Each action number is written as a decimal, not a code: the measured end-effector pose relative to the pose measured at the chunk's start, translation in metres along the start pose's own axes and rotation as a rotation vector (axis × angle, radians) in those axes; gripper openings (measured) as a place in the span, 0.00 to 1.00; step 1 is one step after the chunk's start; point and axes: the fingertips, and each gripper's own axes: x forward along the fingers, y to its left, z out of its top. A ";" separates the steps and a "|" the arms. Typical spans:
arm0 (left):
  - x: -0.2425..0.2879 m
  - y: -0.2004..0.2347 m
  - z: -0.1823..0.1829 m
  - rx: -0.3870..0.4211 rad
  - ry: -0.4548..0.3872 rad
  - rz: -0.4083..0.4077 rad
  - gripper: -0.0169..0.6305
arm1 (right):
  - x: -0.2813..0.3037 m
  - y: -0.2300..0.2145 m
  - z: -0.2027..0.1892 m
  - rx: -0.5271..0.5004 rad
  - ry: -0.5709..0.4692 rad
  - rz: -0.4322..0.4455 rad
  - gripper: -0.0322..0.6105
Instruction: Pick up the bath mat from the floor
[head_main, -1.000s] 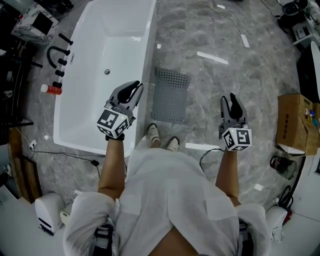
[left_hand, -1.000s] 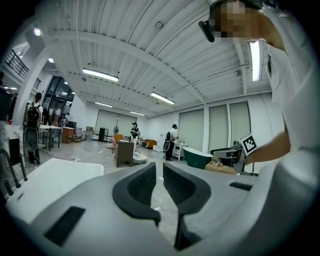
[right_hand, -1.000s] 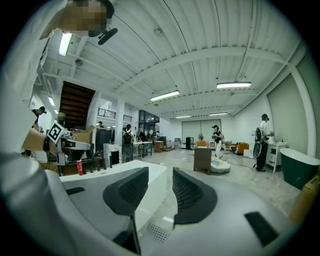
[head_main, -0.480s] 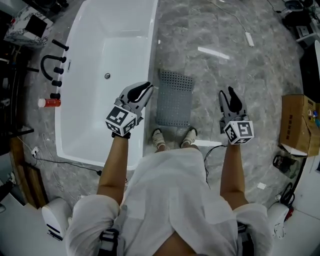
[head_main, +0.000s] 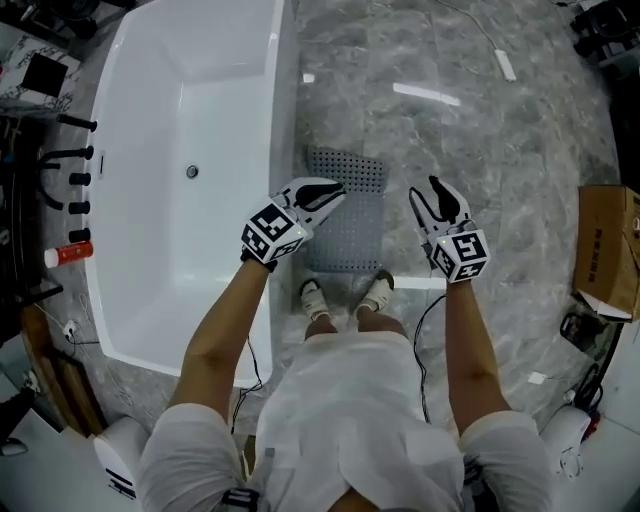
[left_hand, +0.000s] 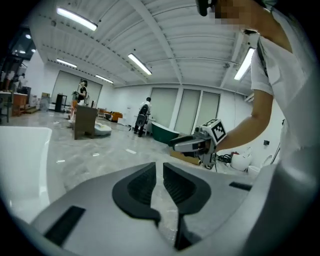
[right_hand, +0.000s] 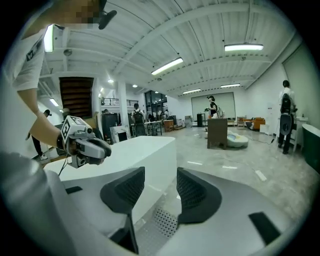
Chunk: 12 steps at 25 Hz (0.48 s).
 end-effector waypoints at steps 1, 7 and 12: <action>0.017 0.014 -0.017 -0.002 0.023 -0.019 0.11 | 0.014 -0.007 -0.018 0.006 0.009 0.005 0.37; 0.095 0.081 -0.130 0.104 0.230 -0.145 0.11 | 0.090 -0.042 -0.129 0.030 0.060 0.025 0.37; 0.132 0.125 -0.196 0.220 0.368 -0.191 0.11 | 0.142 -0.070 -0.219 0.047 0.127 0.017 0.38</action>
